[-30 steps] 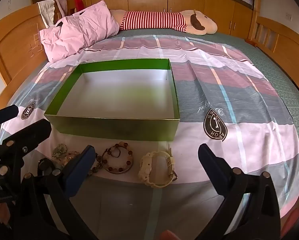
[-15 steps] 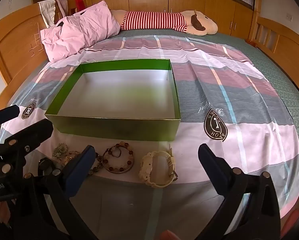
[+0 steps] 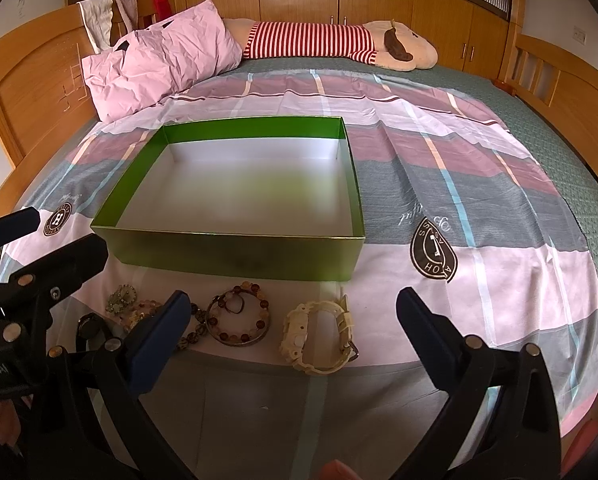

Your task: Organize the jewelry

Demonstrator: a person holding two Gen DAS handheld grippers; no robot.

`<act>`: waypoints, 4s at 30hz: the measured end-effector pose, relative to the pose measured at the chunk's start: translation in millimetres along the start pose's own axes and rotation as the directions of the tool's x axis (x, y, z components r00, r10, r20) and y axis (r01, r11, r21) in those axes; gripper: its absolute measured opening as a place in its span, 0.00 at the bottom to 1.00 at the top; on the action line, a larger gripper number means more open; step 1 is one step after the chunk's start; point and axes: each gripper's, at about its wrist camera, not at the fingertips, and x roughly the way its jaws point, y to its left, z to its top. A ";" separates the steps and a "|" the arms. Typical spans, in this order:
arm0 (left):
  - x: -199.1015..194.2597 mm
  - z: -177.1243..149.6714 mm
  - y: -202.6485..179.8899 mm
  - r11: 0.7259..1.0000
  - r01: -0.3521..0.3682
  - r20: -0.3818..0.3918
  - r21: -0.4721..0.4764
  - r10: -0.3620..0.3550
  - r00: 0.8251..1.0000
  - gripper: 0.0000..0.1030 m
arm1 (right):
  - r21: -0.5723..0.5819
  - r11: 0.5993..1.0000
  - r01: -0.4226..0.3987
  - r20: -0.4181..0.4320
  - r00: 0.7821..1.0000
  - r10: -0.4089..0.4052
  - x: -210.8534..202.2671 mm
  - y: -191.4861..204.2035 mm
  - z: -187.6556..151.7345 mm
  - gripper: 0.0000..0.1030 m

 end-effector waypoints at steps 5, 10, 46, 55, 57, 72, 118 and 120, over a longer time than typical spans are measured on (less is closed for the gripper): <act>2.4 2.6 -1.4 1.000 0.001 -0.002 0.000 -0.001 1.000 0.98 | -0.001 1.000 0.001 0.000 1.000 -0.001 0.0 0.1 0.3 0.99; 2.3 2.5 -1.7 1.000 0.000 -0.004 0.001 0.000 1.000 0.98 | 0.000 1.000 0.000 0.000 1.000 0.000 -0.1 0.1 0.3 0.99; 9.1 -8.0 4.8 1.000 -0.001 -0.010 -0.003 0.001 1.000 0.98 | -0.002 1.000 0.000 -0.001 1.000 0.000 -2.0 3.2 0.4 0.99; 9.4 -8.6 5.2 1.000 -0.001 -0.011 -0.003 0.001 1.000 0.98 | -0.003 1.000 0.000 -0.002 1.000 0.000 -2.9 2.7 1.5 0.99; 9.2 -7.7 4.8 1.000 -0.001 -0.012 -0.003 0.001 1.000 0.98 | -0.005 1.000 0.000 -0.002 1.000 0.000 -3.1 2.5 1.9 0.99; 36.3 -6.5 85.7 0.968 -0.094 -0.180 -0.232 0.053 0.982 0.98 | 0.143 0.989 0.034 0.008 0.999 -0.035 -13.3 -44.2 16.2 0.99; 95.8 -89.8 92.1 0.989 0.083 -0.521 -0.126 -0.137 0.843 0.19 | 0.190 0.979 0.073 -0.372 0.928 0.003 82.1 -46.4 -13.2 0.33; 99.5 -92.0 84.5 0.990 0.083 -0.527 -0.111 -0.129 0.840 0.19 | 0.186 0.980 0.076 -0.375 0.927 -0.001 84.1 -44.5 -14.5 0.33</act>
